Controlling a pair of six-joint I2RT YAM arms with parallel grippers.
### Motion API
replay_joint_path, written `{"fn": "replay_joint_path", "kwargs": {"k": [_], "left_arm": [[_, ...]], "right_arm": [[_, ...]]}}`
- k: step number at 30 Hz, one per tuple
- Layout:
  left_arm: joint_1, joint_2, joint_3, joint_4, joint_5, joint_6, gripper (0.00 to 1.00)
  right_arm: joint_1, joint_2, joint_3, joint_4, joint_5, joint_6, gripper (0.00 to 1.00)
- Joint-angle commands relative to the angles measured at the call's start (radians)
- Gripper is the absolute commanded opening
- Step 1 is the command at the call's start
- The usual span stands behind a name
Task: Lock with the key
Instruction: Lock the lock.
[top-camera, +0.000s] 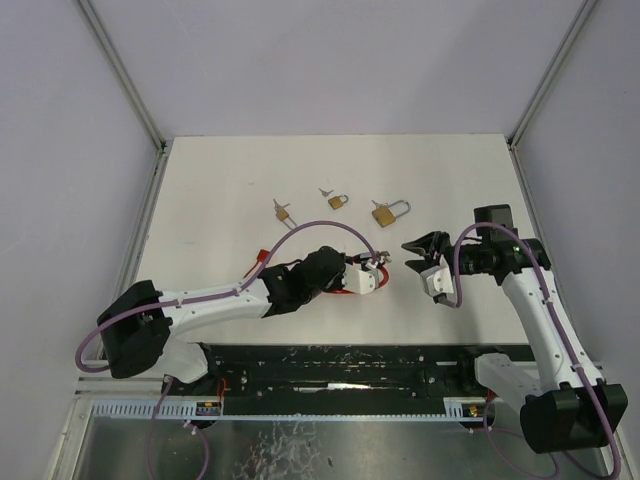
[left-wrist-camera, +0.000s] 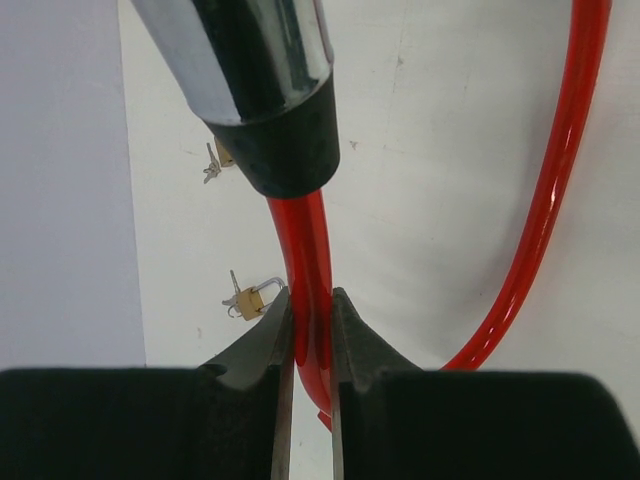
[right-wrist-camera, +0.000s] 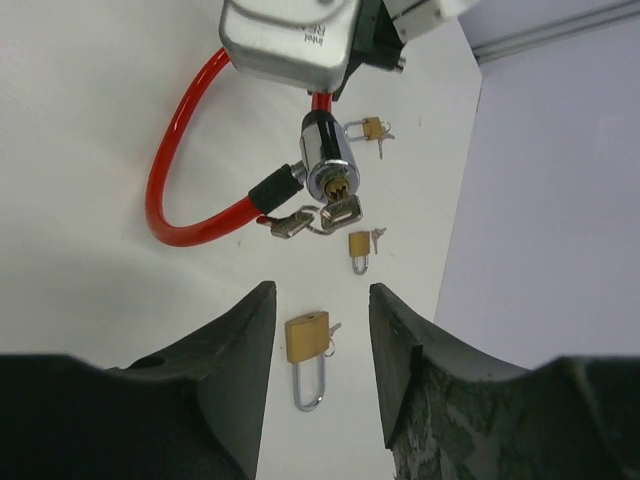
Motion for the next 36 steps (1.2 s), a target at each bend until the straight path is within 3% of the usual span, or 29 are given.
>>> {"fn": "replay_joint_path", "kwargs": {"k": [1, 8, 19, 36], "left_arm": [[0.004, 0.015, 0.0, -0.108, 0.044, -0.016, 0.0], [0.004, 0.029, 0.008, -0.12, 0.053, -0.023, 0.0], [0.004, 0.025, 0.006, -0.121, 0.055, -0.021, 0.0], [0.005, 0.024, 0.007, -0.125, 0.058, -0.019, 0.0]], "right_arm": [[0.051, -0.02, 0.024, -0.02, -0.034, -0.155, 0.49], [0.199, -0.054, -0.048, 0.236, 0.115, 0.032, 0.51], [0.223, -0.026, -0.044, 0.239, 0.222, -0.012, 0.48], [0.255, -0.023, -0.072, 0.27, 0.235, -0.015, 0.41]]}}
